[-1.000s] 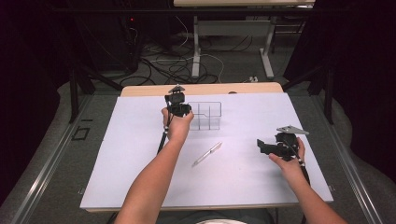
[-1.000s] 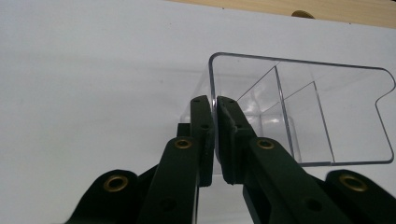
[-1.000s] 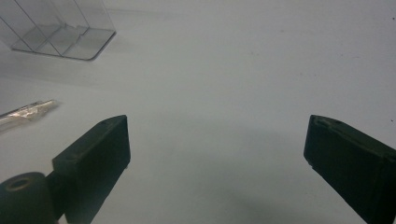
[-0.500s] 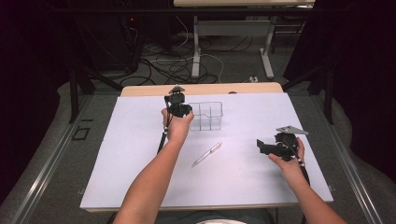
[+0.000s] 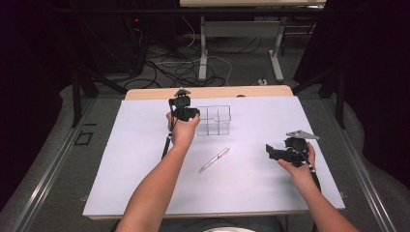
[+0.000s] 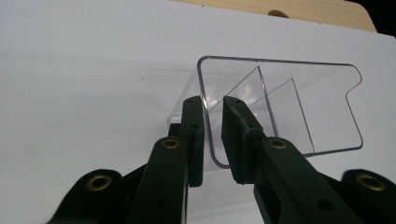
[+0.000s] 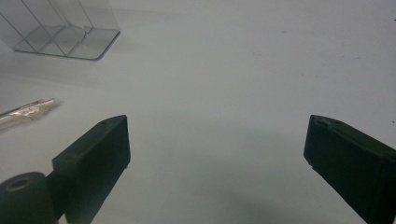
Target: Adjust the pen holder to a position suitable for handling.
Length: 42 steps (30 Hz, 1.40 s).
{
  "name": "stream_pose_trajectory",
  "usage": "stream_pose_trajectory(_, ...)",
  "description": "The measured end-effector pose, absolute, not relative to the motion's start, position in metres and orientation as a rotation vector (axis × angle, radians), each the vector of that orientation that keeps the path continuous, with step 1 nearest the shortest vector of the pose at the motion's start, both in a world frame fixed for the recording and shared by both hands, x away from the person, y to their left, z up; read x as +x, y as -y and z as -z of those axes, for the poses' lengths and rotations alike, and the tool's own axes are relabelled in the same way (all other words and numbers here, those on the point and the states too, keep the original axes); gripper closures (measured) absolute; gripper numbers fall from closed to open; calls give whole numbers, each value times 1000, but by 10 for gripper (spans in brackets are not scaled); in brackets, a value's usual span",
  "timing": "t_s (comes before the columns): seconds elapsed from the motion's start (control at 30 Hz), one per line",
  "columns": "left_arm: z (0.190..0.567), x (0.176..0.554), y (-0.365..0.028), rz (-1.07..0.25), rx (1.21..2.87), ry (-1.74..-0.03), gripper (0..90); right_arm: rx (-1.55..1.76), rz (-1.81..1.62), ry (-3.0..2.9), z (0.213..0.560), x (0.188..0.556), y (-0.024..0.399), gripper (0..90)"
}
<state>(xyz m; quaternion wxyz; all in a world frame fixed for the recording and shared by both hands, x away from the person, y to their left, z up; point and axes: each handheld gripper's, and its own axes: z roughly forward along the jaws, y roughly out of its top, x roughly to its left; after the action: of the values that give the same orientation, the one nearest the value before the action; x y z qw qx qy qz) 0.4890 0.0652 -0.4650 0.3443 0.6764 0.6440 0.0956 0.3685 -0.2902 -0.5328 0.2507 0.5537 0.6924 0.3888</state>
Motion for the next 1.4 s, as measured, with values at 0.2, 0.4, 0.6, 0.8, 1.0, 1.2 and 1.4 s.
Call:
stream_pose_trajectory(0.2, 463, 486, -70, -236, 1755, -1642, 731, 1510, -1062, -1880, 533, 368, 291, 69)
stream_pose_trajectory(0.4, 461, 482, -78, -228, 1747, -1624, 693, 1503, -1059, -1881, 533, 368, 291, 69)
stream_pose_trajectory(0.6, 458, 476, -87, -233, 1732, -1585, 644, 1502, -1055, -1881, 533, 368, 290, 69)
stream_pose_trajectory(0.8, 454, 467, -94, -241, 1699, -1548, 565, 1498, -1055, -1881, 532, 368, 291, 69)
stream_pose_trajectory(1.0, 453, 458, -100, -237, 1686, -1502, 505, 1496, -1054, -1882, 532, 368, 291, 69)
stream_pose_trajectory(1.2, 453, 449, -105, -264, 1700, -1442, 451, 1501, -1055, -1881, 532, 367, 290, 69)
stream_pose_trajectory(1.4, 454, 439, -107, -291, 1716, -1399, 428, 1495, -1053, -1881, 532, 367, 291, 69)
